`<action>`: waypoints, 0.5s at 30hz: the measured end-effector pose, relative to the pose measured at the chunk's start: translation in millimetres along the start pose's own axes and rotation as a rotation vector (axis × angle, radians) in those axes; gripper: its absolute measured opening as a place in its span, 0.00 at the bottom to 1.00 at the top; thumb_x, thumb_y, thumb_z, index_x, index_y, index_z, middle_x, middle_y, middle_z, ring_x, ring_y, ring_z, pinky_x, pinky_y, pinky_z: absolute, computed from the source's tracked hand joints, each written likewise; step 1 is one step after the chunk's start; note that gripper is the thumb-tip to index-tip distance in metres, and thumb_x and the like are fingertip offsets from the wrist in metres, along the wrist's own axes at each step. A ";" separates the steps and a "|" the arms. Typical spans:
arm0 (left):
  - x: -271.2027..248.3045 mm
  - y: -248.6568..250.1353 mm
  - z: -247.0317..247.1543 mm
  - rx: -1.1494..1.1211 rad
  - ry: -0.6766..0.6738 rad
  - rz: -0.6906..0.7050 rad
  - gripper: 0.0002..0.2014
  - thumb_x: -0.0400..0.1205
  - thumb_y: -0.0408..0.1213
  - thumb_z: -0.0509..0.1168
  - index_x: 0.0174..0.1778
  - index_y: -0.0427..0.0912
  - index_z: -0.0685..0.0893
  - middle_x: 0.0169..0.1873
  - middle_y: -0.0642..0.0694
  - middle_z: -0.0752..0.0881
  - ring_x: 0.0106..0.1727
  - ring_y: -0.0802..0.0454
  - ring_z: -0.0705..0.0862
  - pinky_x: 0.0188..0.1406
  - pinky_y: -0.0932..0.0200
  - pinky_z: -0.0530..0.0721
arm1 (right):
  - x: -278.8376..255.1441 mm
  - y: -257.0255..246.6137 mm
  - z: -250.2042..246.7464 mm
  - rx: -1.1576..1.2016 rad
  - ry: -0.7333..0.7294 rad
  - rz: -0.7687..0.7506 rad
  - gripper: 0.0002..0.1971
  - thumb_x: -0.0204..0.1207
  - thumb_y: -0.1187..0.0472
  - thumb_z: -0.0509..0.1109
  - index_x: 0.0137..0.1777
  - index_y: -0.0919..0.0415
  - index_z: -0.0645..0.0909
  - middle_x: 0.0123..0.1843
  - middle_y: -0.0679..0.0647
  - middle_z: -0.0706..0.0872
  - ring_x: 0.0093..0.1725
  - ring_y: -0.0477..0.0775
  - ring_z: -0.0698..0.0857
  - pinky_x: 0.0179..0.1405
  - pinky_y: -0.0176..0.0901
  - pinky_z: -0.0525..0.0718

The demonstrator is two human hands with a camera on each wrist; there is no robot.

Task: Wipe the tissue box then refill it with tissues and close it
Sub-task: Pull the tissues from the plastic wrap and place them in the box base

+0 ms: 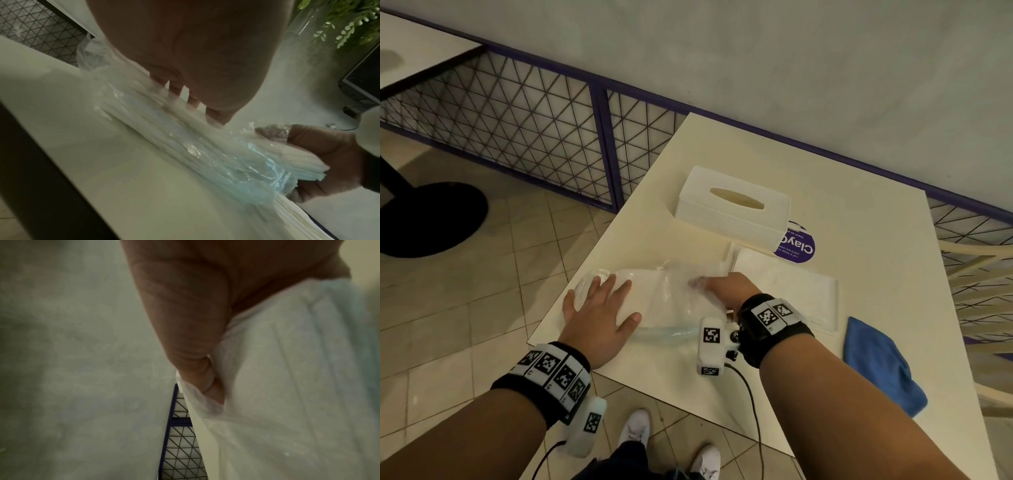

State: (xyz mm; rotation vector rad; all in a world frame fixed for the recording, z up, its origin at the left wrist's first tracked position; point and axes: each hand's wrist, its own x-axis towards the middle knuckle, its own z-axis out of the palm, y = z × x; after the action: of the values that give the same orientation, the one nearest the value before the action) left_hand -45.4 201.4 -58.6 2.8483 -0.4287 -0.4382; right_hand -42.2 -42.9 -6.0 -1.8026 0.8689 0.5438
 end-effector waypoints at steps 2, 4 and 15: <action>0.3 0.8 -0.8 -0.010 0.006 -0.013 0.43 0.69 0.69 0.30 0.82 0.59 0.49 0.84 0.51 0.47 0.84 0.52 0.43 0.77 0.35 0.35 | 2.4 2.6 -1.9 0.042 0.044 -0.078 0.32 0.58 0.43 0.82 0.52 0.66 0.79 0.41 0.56 0.84 0.38 0.54 0.82 0.35 0.43 0.81; 1.0 0.8 -0.6 -0.026 0.007 -0.026 0.43 0.69 0.69 0.30 0.82 0.59 0.49 0.84 0.52 0.47 0.84 0.52 0.42 0.77 0.35 0.36 | 4.2 3.2 -1.4 0.068 0.067 -0.136 0.24 0.60 0.45 0.82 0.43 0.64 0.79 0.32 0.54 0.80 0.32 0.53 0.78 0.32 0.42 0.78; 2.3 3.9 -3.1 -0.045 -0.025 -0.065 0.29 0.84 0.58 0.43 0.82 0.57 0.51 0.84 0.51 0.46 0.84 0.51 0.42 0.77 0.34 0.36 | -13.5 3.0 -26.4 0.055 0.012 -0.055 0.20 0.69 0.53 0.77 0.55 0.65 0.82 0.48 0.57 0.86 0.42 0.57 0.84 0.29 0.43 0.85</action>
State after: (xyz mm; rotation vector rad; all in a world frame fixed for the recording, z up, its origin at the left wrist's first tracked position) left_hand -43.2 197.6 -55.3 2.8222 -0.3275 -0.4894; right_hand -53.9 -63.7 11.7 -1.7764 0.8329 0.4701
